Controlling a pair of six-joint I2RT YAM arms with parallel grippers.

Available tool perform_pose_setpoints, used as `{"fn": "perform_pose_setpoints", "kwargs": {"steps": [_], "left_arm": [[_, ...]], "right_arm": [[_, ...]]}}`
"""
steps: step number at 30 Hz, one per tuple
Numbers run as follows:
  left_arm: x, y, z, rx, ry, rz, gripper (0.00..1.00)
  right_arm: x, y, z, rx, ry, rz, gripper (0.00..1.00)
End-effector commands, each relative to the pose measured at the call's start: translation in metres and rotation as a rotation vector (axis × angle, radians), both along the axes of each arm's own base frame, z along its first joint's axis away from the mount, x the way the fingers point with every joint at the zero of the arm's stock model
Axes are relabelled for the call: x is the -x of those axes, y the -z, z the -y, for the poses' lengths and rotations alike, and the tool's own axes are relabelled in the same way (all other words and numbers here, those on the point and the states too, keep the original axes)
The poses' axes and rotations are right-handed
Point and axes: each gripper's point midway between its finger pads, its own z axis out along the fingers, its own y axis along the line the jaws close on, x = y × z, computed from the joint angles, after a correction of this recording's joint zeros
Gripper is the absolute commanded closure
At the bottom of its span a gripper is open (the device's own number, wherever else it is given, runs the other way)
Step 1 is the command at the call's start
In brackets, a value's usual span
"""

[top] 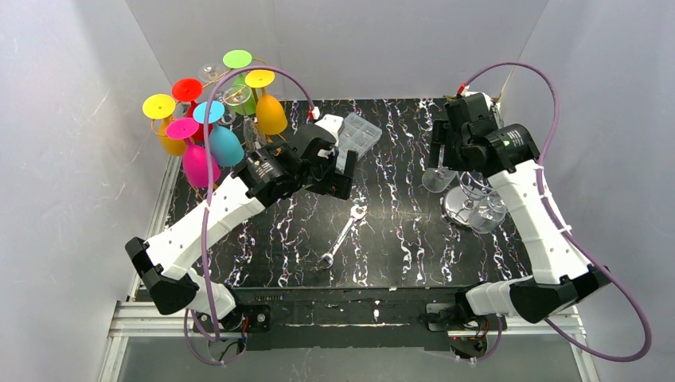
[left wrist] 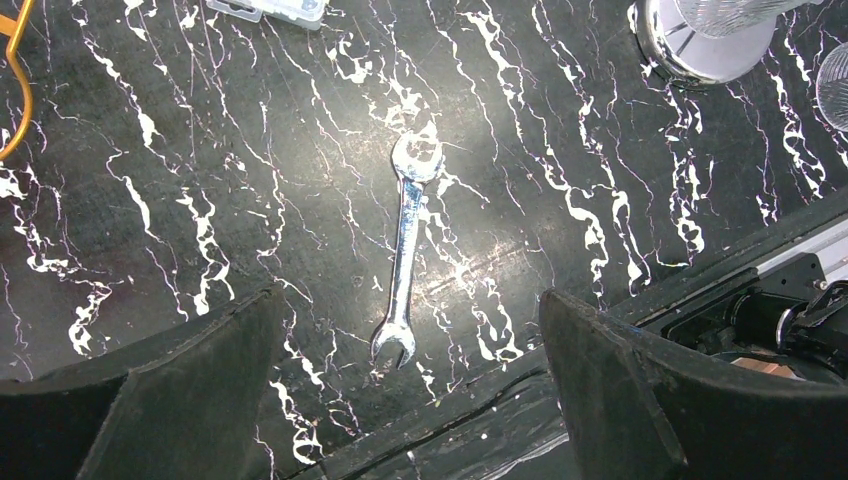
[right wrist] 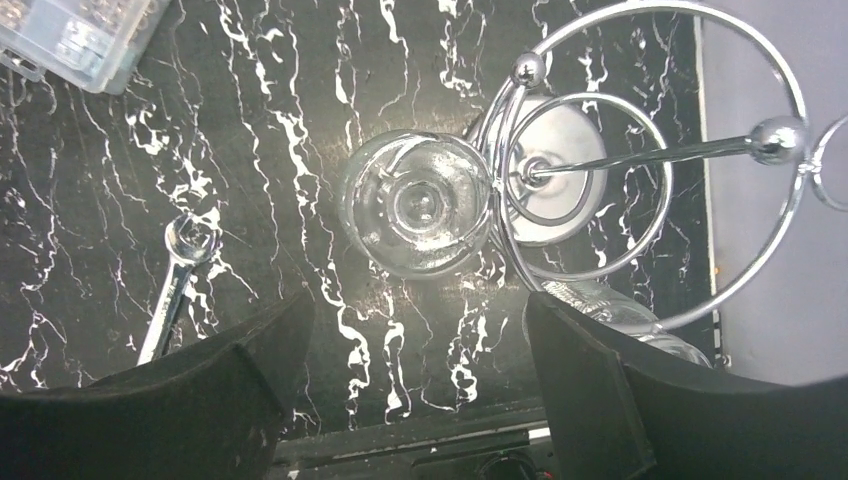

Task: Take the wine glass off the wine glass rack
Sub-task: Pick up the wine glass from the wine rack.

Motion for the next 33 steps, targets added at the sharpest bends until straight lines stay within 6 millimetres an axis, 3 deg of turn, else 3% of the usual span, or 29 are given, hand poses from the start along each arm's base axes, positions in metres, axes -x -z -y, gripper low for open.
{"fn": "perform_pose_setpoints", "kwargs": {"steps": [1, 23, 33], "left_arm": [[-0.002, -0.012, 0.001, 0.022, 0.008, 0.028, 0.01], [-0.009, -0.006, 0.004, 0.011, 0.006, 0.019, 0.01], [-0.016, -0.001, 0.028, 0.086, 0.020, -0.029, 0.01]], "right_arm": [[-0.013, 0.006, -0.004, -0.064, -0.006, -0.004, 0.15], [-0.039, 0.031, 0.000, -0.134, 0.012, -0.045, 0.30], [-0.037, 0.026, 0.004, -0.126, 0.021, -0.039, 0.55]]}}
